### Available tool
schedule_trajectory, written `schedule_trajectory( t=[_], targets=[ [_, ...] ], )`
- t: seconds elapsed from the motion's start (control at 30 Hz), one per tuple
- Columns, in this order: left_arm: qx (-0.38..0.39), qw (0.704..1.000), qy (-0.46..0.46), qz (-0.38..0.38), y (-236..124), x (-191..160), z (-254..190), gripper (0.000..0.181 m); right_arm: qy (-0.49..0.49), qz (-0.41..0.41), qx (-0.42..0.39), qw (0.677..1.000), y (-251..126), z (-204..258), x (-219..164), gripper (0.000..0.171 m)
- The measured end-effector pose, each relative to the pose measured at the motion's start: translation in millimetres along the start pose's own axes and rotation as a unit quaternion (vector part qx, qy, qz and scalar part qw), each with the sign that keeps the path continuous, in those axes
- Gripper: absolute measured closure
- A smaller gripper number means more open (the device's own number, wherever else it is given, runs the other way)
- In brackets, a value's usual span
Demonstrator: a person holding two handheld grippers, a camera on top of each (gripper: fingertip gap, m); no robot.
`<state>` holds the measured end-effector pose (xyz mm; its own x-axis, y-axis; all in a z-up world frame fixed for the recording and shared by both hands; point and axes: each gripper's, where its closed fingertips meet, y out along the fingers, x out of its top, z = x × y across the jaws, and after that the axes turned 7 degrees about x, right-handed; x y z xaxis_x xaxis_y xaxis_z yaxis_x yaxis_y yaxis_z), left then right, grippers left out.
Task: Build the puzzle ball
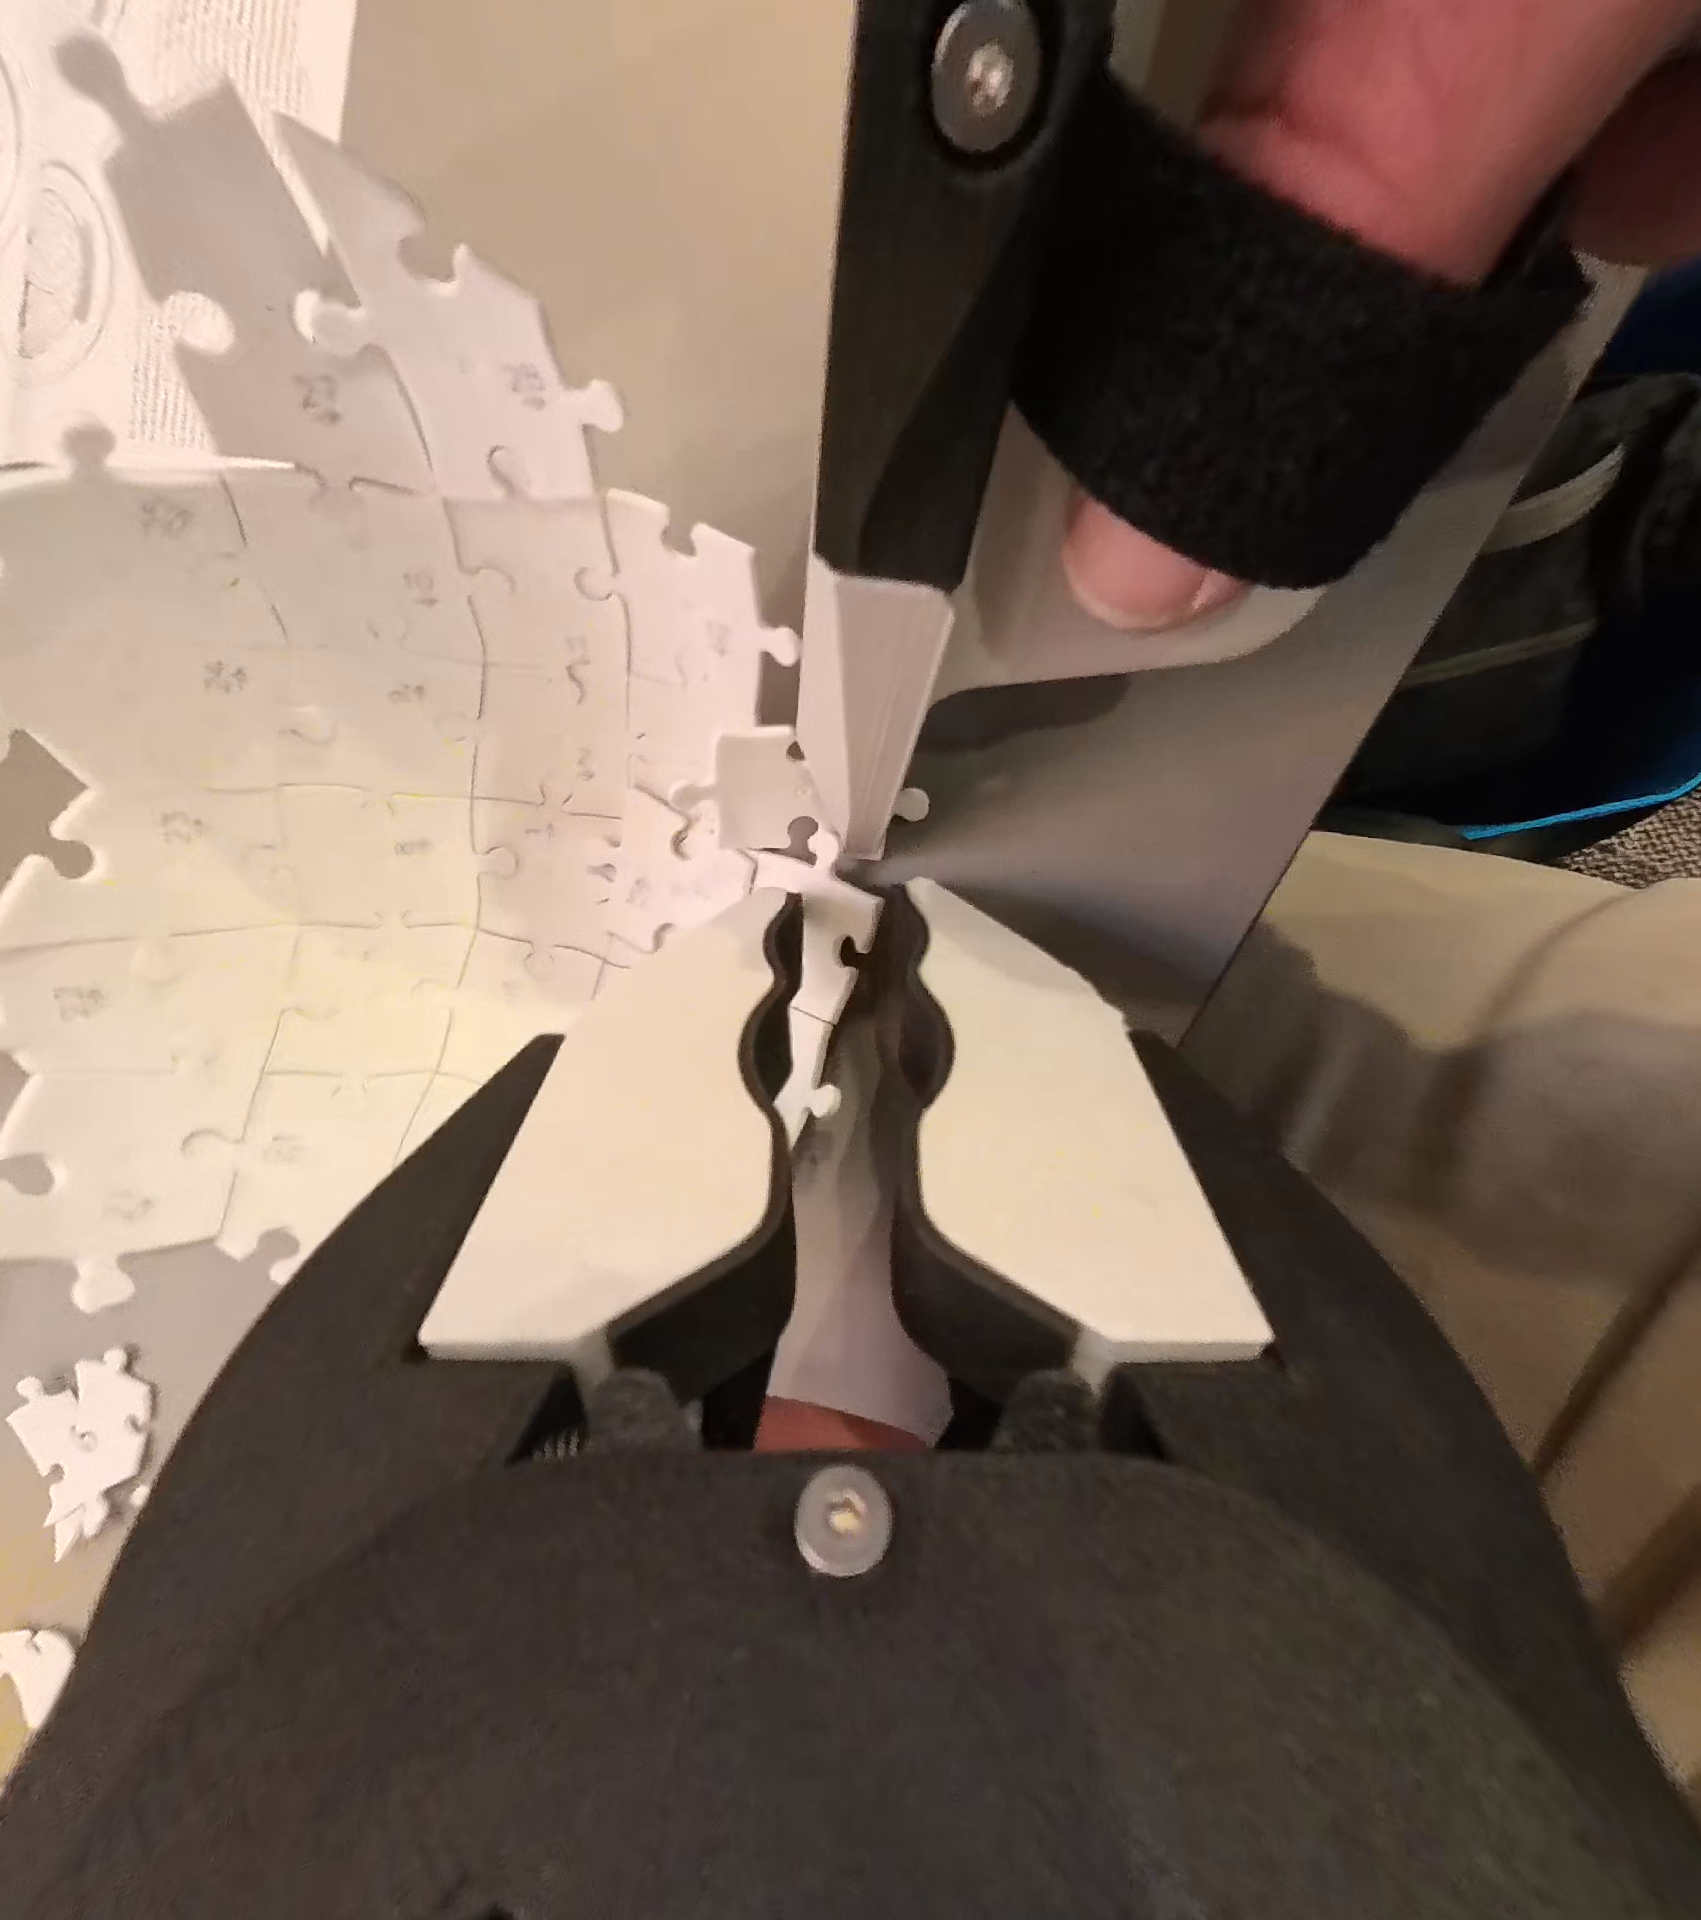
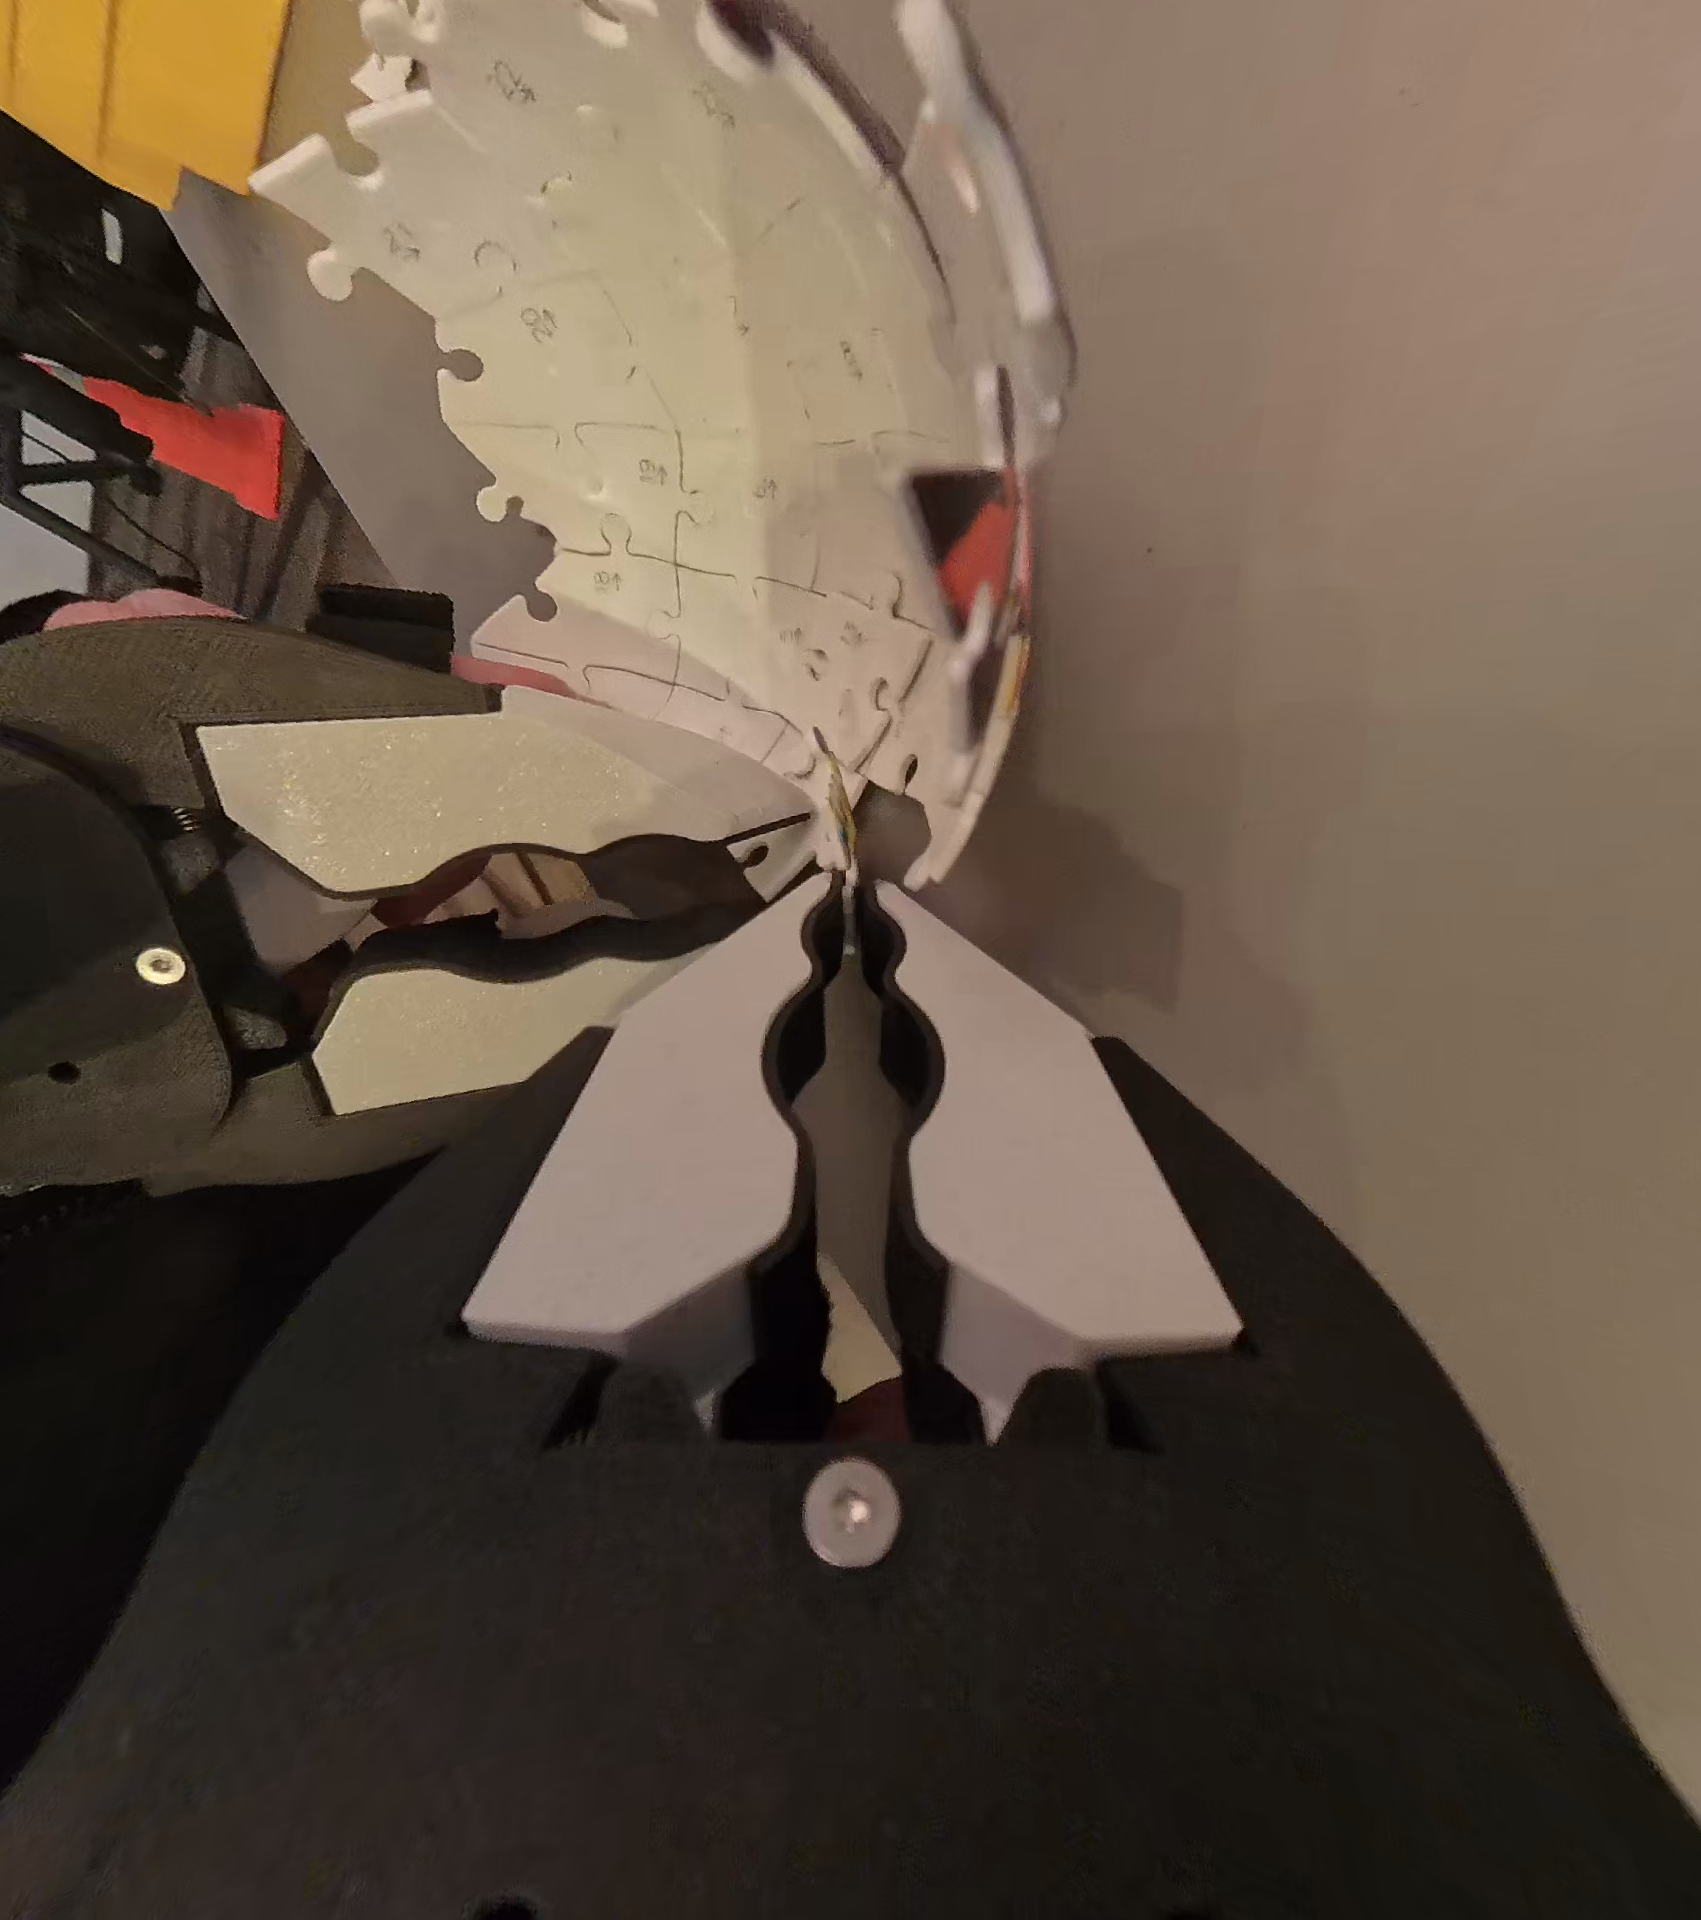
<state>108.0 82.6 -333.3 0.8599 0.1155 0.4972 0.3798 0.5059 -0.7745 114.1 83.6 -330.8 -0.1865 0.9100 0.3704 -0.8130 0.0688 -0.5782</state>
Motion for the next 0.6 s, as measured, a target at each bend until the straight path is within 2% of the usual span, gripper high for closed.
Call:
schedule_trajectory(
  t=[0.5,0.6],
  targets=[
    [0.055,0.994,0.086,-0.030,1.2,1.1,2.2,0.171,0.043,0.000,0.023,0.999,-1.9,1.8,-3.7,0.170],
    [0.060,0.993,0.100,-0.030,1.5,0.7,3.4,0.172,0.051,-0.010,0.032,0.998,-2.6,5.6,-1.7,0.161]
  ],
)
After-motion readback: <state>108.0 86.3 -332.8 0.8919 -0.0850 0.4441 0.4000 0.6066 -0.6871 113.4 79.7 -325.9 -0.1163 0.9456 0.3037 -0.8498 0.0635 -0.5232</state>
